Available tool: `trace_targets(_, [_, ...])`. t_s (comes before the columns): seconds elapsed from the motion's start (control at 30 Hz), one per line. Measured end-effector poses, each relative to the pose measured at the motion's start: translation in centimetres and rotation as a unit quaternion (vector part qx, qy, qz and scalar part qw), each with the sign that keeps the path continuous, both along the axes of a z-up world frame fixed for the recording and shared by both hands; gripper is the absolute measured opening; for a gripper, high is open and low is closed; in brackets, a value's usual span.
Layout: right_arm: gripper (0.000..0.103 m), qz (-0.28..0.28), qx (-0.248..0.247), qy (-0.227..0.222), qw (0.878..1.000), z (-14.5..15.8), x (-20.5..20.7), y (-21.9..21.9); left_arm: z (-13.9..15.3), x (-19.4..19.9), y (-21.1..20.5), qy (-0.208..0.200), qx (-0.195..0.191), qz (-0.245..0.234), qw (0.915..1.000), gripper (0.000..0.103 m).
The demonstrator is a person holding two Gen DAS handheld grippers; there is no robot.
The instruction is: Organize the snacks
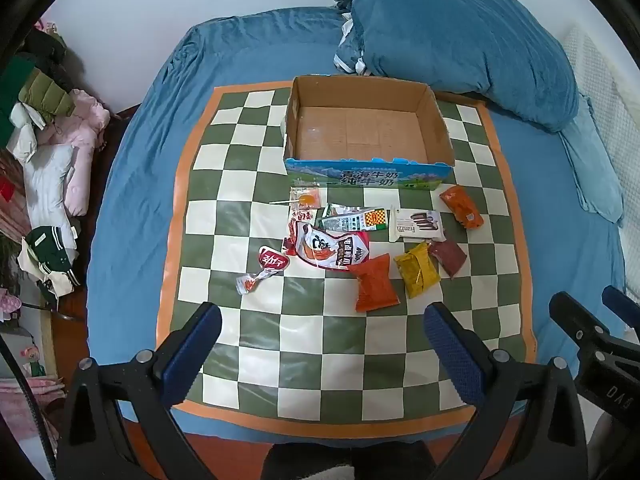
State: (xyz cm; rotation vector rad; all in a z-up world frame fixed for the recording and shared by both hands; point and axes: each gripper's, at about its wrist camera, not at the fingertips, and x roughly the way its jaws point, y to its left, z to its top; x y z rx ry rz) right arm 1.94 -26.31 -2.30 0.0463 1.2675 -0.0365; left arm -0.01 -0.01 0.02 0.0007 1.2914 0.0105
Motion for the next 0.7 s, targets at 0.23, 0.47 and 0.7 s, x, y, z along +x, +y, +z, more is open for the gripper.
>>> trace_targets(0.23, [0.103, 0.003, 0.001, 0.001, 1.0, 0.3, -0.4, -0.1, -0.1, 0.0, -0.1, 0.0, 0.002, 0.002, 1.0, 0.103])
trace_targets(0.47, [0.103, 0.002, 0.0, -0.004, 1.0, 0.4, -0.8, -0.3, 0.3, 0.2, -0.5, 0.003, 0.002, -0.002, 1.0, 0.103])
trace_targets(0.7, [0.103, -0.001, 0.0, -0.005, 1.0, 0.6, -0.8, -0.4, 0.6, 0.7, -1.2, 0.001, 0.005, -0.002, 1.0, 0.103])
